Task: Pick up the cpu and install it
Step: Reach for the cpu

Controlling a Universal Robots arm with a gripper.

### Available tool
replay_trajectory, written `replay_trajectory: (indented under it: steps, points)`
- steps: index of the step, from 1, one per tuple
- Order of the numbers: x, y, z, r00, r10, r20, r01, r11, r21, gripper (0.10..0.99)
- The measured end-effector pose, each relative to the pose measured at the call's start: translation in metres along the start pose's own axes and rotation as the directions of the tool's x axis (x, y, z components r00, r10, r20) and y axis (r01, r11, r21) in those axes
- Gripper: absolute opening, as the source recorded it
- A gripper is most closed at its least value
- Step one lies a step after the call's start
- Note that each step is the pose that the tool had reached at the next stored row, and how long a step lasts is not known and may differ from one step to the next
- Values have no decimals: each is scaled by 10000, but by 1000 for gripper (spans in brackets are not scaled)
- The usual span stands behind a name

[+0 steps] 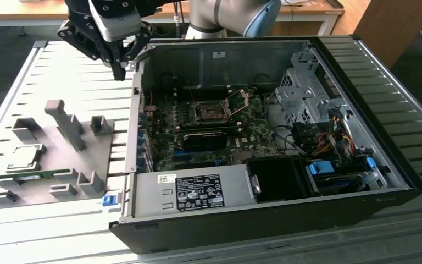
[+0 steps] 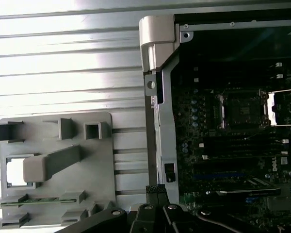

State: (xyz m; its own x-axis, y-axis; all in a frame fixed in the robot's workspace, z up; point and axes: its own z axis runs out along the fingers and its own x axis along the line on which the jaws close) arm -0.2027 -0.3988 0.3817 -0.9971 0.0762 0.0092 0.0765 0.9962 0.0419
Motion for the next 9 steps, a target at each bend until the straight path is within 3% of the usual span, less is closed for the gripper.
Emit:
replay_trajectory:
  steps: [9]
  points:
    - [92,-8,11,10000,1,-9,-1,10000,2,106]
